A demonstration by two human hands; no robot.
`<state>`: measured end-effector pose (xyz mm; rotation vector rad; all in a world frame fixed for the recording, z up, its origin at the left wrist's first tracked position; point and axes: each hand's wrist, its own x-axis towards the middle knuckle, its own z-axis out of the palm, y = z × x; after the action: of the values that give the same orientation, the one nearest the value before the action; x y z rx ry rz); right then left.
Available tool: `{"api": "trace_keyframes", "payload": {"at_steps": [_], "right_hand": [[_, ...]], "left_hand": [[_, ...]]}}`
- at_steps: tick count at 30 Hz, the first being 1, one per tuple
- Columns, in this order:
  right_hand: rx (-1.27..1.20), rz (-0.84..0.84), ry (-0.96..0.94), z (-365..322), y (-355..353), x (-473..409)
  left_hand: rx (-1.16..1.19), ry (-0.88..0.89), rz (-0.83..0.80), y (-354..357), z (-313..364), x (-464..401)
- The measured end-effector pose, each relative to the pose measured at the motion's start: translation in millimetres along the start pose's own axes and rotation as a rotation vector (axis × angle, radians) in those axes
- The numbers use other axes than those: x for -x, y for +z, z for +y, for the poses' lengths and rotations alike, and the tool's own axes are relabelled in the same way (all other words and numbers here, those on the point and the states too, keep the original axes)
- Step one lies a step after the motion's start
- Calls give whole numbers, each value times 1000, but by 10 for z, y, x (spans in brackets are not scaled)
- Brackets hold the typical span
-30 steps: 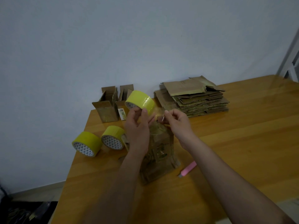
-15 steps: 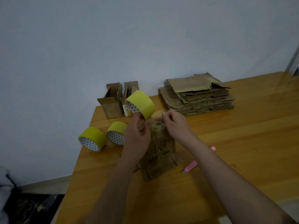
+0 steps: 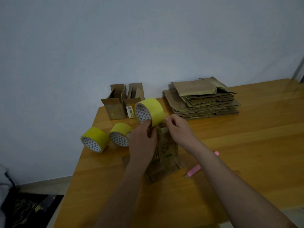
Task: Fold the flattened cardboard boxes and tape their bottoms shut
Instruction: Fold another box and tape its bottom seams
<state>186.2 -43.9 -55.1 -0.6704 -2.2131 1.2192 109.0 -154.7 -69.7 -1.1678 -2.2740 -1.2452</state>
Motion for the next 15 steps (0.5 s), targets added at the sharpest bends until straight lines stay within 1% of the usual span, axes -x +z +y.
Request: {"api": "trace_keyframes", "payload": {"at_steps": [3, 5, 6, 8, 10, 13, 15], "right_hand": [[-80, 0, 25, 0, -11, 11], [-109, -3, 45, 7, -17, 7], [-124, -7, 54, 9, -15, 10], [-147, -16, 67, 0, -7, 17], [-142, -5, 73, 1, 3, 13], [-193, 20, 109, 0, 31, -16], [-319, 25, 167, 15, 46, -11]], "left_hand": [[49, -38, -52, -56, 45, -12], [112, -88, -37, -60, 80, -29], [136, -119, -2, -49, 83, -34], [181, -165, 124, -25, 82, -33], [198, -166, 238, -2, 104, -13], [161, -115, 313, 61, 165, 24], [150, -85, 325, 109, 162, 23]]}}
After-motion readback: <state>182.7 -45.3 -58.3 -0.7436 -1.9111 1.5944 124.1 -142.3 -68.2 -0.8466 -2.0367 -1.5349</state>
